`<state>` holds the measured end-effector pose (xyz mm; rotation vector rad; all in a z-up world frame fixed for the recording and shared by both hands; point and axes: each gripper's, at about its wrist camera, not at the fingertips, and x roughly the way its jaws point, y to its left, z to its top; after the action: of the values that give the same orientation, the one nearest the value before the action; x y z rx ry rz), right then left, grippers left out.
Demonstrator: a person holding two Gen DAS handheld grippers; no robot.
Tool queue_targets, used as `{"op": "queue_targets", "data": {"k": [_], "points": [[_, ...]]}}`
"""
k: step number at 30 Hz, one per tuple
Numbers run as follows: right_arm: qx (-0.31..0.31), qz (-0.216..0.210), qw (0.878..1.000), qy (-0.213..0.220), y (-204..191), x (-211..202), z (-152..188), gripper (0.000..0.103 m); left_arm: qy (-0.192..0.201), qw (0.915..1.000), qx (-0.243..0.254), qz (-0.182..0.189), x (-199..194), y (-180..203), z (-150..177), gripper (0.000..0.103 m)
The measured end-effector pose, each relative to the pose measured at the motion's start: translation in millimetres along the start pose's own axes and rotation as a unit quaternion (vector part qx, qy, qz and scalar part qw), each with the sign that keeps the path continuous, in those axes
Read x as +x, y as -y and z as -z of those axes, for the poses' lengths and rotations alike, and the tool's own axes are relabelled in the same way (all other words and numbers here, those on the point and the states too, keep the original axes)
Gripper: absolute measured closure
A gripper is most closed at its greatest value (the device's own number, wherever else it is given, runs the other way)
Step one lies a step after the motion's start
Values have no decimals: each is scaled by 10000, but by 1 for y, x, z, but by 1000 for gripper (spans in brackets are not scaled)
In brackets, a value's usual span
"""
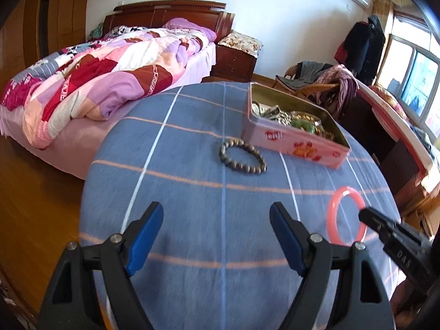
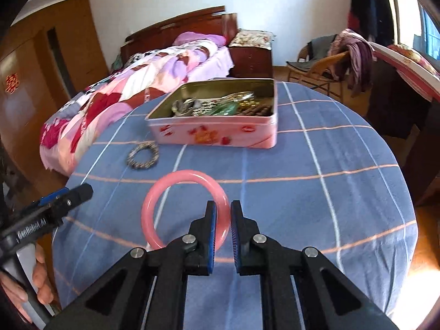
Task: Organize jewelry
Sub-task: 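Grasp the pink bangle with the right gripper while the left grasps the dark bead bracelet, then carry the pink bangle and bead bracelet into the pink tin and open both grippers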
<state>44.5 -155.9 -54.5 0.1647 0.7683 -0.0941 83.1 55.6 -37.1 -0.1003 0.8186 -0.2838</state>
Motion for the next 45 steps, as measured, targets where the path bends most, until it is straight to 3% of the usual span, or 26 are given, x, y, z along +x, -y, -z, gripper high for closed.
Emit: {"op": "queue_targets", "data": {"k": [9, 13, 18, 20, 22, 23, 29, 42, 45], "points": [[238, -199, 9992, -265, 9, 20, 4, 93, -132, 9996, -104, -244, 49, 17, -35, 33], [373, -297, 9980, -410, 14, 27, 6, 93, -332, 9987, -309, -227, 69, 18, -38, 33], [456, -414, 9967, -520, 16, 32, 7, 93, -413, 9978, -302, -431, 81, 23, -37, 44], [422, -437, 9966, -562, 15, 34, 7, 93, -400, 9977, -173, -521, 82, 26, -37, 68], [418, -445, 9965, -566, 14, 34, 7, 93, -403, 9977, -128, -525, 83, 27, -38, 81], [429, -457, 9964, -565, 15, 35, 7, 93, -419, 9981, -105, -433, 83, 27, -38, 93], [468, -495, 9961, -560, 16, 35, 7, 93, -497, 9986, -183, 41, 81, 26, -39, 95], [529, -381, 9973, -329, 20, 24, 7, 93, -69, 9964, -177, 823, 27, 24, -17, 95], [499, -220, 9983, -201, 19, 17, 7, 93, 77, 9951, 27, 987, 12, 29, -15, 95]]}}
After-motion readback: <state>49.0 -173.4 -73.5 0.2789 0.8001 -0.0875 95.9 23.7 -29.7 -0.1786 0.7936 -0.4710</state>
